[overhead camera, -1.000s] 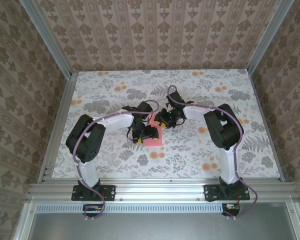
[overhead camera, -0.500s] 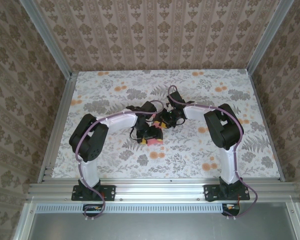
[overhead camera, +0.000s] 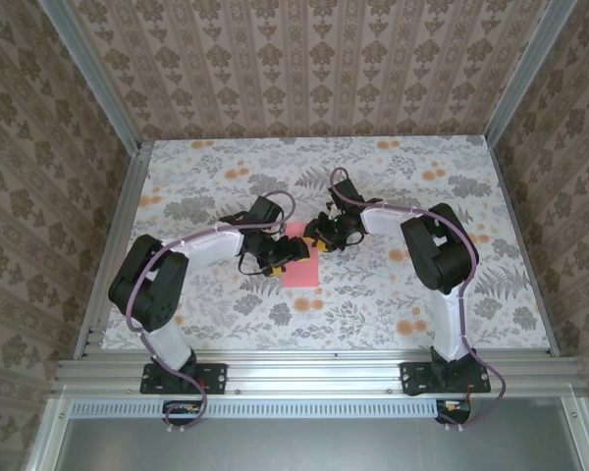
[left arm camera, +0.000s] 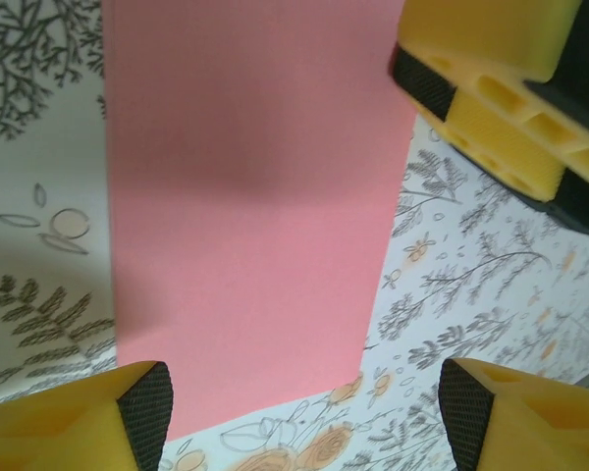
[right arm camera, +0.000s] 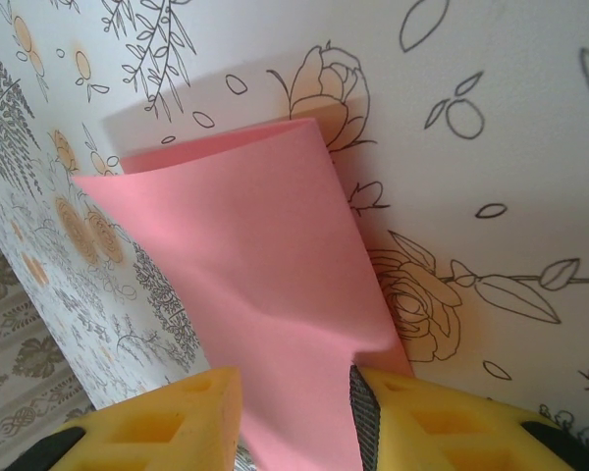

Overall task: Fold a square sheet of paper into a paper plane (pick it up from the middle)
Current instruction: Fold the square sheet of paper in half at the center of the table, then fold the triangle a second time at the center of the table.

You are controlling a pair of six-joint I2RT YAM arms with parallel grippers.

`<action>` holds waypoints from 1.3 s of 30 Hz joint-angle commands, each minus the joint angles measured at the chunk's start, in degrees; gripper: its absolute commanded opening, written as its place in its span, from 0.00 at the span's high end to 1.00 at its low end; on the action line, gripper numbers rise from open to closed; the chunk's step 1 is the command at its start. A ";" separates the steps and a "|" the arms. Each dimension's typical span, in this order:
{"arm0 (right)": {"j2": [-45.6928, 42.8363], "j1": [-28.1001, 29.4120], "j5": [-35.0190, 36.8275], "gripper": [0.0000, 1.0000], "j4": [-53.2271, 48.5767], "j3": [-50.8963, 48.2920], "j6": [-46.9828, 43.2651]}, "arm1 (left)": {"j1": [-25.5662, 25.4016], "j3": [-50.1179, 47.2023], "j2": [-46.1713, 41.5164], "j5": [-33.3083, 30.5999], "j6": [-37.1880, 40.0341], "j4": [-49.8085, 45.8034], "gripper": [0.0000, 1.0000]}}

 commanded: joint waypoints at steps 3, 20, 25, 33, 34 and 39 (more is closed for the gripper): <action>8.40 -0.07 7.65 0.61 -5.95 -4.65 0.58 | 1.18 -1.80 -2.56 0.04 -1.90 3.36 0.25; -3.53 0.81 3.97 0.61 -4.77 2.06 -11.48 | 3.16 0.35 -3.39 -8.92 0.81 -2.45 0.22; -2.36 0.89 8.58 0.63 -8.54 6.47 -17.10 | 3.86 -1.76 -4.57 -8.51 -0.47 -0.54 0.22; 2.99 0.72 9.84 0.64 -10.65 11.87 -17.99 | 4.08 -3.22 -4.64 -7.30 -1.39 0.40 0.21; 3.53 0.56 9.97 0.64 -10.81 12.22 -17.82 | 4.08 -3.42 -4.61 -7.02 -1.57 0.71 0.21; 5.70 -0.27 11.03 0.64 -10.64 12.56 -16.23 | 4.16 -4.66 -4.25 -4.46 -3.13 2.89 0.21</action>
